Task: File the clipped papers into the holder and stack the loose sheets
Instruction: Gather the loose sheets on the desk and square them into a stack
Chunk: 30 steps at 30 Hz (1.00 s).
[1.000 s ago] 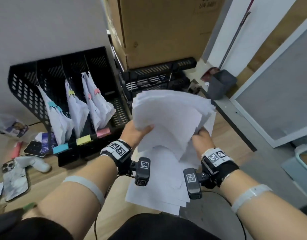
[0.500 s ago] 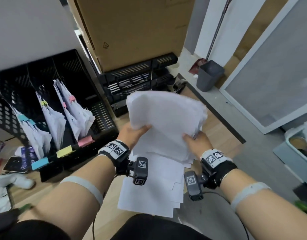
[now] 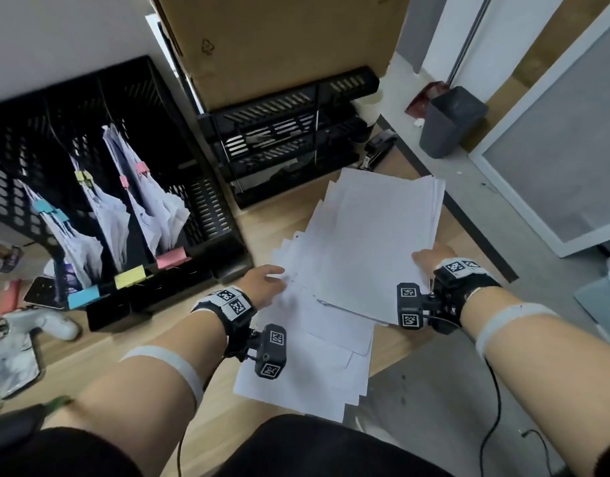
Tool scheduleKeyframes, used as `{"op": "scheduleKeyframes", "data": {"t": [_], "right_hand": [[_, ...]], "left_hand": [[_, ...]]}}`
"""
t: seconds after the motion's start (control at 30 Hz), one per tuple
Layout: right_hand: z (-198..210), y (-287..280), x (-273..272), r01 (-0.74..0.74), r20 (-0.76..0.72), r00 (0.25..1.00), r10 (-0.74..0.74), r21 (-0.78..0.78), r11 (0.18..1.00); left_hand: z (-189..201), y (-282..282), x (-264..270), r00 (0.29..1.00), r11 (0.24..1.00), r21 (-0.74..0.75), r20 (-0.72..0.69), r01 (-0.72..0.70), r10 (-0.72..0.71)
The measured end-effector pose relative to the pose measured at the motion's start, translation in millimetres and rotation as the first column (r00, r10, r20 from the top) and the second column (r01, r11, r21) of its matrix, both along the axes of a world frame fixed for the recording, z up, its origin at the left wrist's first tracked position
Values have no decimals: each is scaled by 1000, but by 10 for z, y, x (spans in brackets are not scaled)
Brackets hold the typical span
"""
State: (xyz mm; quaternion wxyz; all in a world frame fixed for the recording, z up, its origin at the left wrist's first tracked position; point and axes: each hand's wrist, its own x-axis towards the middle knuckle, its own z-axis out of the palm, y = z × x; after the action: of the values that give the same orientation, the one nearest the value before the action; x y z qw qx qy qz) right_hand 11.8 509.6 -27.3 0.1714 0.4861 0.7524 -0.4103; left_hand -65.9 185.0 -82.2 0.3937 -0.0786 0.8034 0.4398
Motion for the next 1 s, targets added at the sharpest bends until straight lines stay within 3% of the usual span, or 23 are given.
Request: {"op": "scheduleKeyframes", "data": {"t": [0.17, 0.3, 0.47, 0.6, 0.73, 0.87, 1.0], "right_hand": [[-119, -10, -142, -23, 129, 991, 29, -43, 999], [-188, -125, -295, -27, 157, 987, 41, -93, 995], [-270, -212, -237, 160, 67, 985, -160, 12, 987], [-272, -135, -162, 108, 40, 994, -104, -121, 987], [-182, -55, -53, 60, -90, 993, -71, -118, 991], [-102, -44, 1, 99, -174, 978, -117, -109, 989], [-103, -52, 86, 95, -110, 988, -108, -116, 989]], "left_hand": [[-94, -8, 56, 993, 991, -72, -39, 109, -112], [-159, -63, 72, 990, 990, -79, -66, 116, -121], [-187, -72, 105, 995, 997, -40, -72, 69, -72], [-202, -78, 111, 996, 999, -26, -80, 37, -39], [-188, -21, 109, 995, 996, -69, -78, 61, -66], [-189, 42, 104, 983, 980, -149, -104, 134, -151], [-150, 80, 89, 938, 931, -228, -132, 285, -320]]}}
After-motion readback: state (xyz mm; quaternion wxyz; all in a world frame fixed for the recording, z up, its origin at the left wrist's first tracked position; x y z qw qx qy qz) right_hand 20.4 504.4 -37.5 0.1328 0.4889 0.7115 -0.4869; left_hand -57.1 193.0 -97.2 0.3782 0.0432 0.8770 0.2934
